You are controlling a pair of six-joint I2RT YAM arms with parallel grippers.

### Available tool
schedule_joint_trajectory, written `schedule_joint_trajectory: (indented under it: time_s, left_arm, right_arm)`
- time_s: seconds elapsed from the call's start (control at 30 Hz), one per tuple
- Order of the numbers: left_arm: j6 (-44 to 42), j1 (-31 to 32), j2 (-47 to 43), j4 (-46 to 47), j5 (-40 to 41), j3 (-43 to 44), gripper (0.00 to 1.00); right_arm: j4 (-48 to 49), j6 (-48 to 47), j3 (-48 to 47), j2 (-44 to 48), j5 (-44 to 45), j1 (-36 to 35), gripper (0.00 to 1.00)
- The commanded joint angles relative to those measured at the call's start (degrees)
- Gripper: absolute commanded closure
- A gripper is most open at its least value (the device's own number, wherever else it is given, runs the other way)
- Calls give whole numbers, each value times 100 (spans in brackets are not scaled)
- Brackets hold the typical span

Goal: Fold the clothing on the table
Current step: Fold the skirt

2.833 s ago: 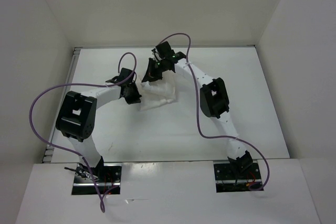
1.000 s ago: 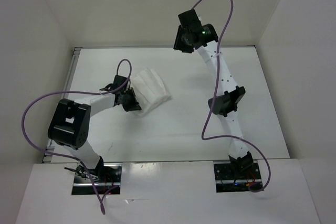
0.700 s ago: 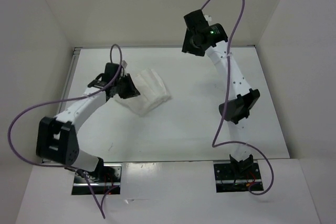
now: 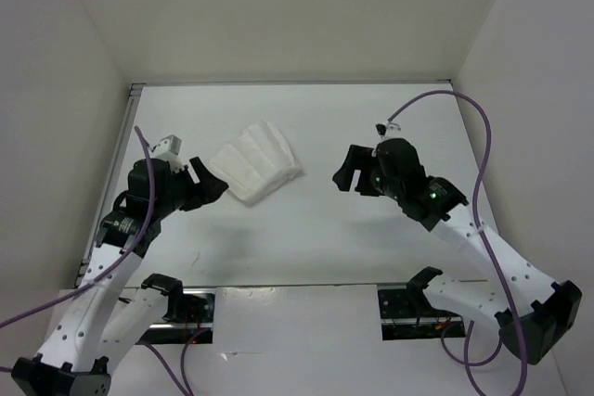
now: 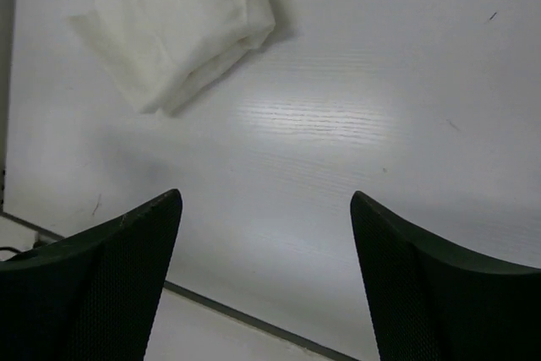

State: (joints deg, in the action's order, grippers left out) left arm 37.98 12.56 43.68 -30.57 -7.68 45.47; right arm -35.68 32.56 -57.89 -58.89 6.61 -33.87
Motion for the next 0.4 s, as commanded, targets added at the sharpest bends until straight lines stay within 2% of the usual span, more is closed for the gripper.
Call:
schedule_joint_trajectory:
  time_s: [0.0, 0.13, 0.37]
  left_arm:
    - [297, -34, -508, 147, 21, -91, 22]
    - [298, -34, -562, 148, 74, -144, 21]
    - [376, -34, -447, 86, 179, -144, 19]
  right_arm:
    - [1423, 497, 628, 710, -450, -6, 14]
    - [1476, 507, 858, 1169, -450, -6, 10]
    - [1424, 322, 911, 1362, -652, -6, 10]
